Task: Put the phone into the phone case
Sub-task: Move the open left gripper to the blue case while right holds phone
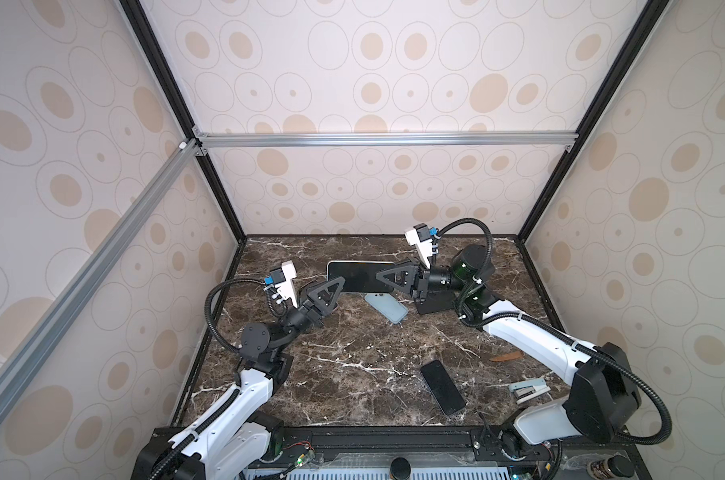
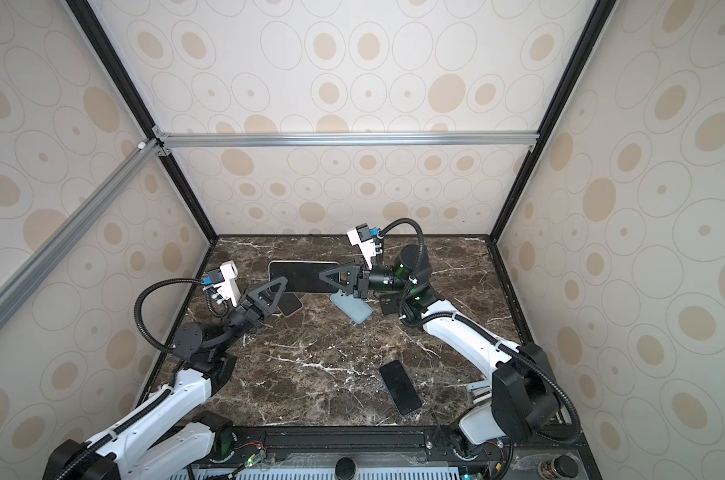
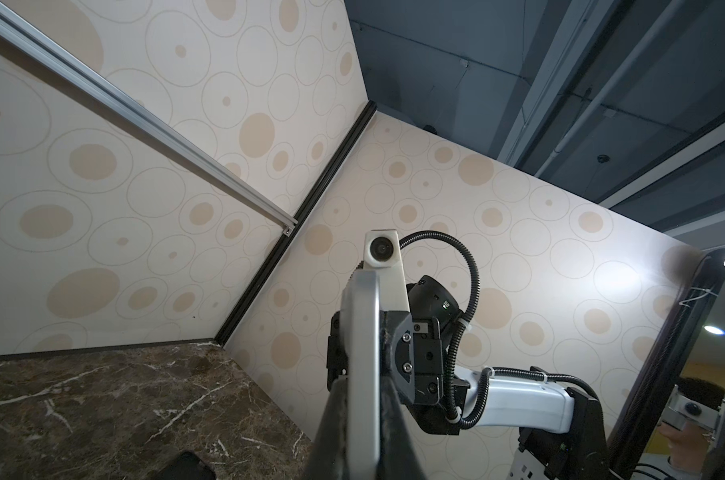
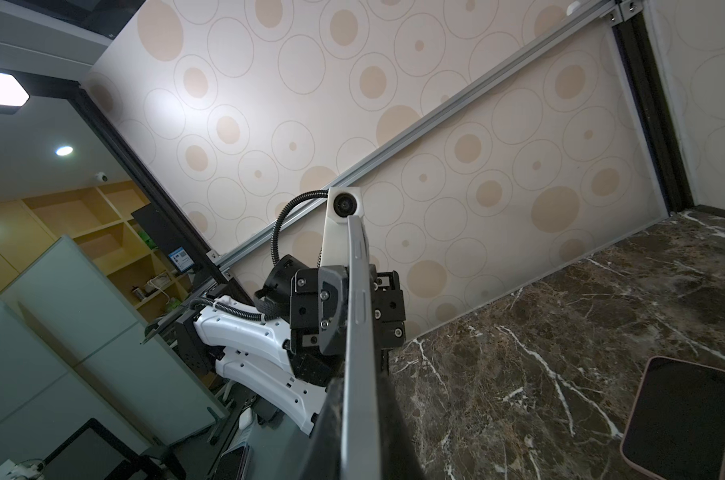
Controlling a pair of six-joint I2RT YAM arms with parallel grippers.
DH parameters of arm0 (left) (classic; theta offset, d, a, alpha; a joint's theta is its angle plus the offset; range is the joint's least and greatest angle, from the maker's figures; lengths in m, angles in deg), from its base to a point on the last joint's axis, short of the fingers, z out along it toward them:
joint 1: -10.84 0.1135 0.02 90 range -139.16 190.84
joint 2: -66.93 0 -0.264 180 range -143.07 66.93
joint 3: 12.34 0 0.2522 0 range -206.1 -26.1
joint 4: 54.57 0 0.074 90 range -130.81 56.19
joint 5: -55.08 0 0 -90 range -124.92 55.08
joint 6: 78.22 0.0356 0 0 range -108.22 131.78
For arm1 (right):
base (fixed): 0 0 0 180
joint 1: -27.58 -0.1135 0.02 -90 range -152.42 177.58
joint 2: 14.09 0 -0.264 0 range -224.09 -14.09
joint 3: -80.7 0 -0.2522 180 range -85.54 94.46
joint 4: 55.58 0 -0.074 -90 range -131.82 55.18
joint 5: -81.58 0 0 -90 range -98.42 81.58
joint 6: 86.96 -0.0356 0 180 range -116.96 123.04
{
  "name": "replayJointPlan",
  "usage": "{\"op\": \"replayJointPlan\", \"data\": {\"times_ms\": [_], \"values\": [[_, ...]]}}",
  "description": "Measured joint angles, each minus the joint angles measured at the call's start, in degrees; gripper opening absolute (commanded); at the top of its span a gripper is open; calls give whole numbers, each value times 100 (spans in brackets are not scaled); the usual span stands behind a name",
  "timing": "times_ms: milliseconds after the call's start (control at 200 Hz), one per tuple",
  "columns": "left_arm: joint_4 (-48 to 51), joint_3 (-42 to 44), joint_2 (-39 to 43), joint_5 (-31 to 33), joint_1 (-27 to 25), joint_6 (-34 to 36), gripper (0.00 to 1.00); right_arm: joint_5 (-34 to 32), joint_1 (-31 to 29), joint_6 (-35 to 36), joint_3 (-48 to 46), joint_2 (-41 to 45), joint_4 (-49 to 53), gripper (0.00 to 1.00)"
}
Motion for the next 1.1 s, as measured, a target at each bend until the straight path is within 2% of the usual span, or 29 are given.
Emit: {"op": "replayJointPlan", "data": {"times_ms": [110, 215, 445, 640, 855, 1100], "values": [[863, -162, 57, 605, 13, 535, 43, -205, 7, 271, 42, 9, 557, 0], [1523, -184, 153, 1152, 31, 962, 48, -487, 48, 538, 46, 79, 1231, 0], [2415, -448, 57, 1792, 42, 1628, 51, -1443, 238, 1180, -133, 833, 2422, 0], [3045, -1110, -501, 2131, 42, 2168, 51, -2992, 278, 1871, -136, 1613, 3692, 0], [3910, -2114, -1869, 2251, 7, 2841, 50, -4236, 304, 2363, -317, 1985, 4806, 0], [5357, -4019, -4227, 2356, -446, 3665, 43, -4859, 310, 2623, -535, 2166, 5560, 0]]}}
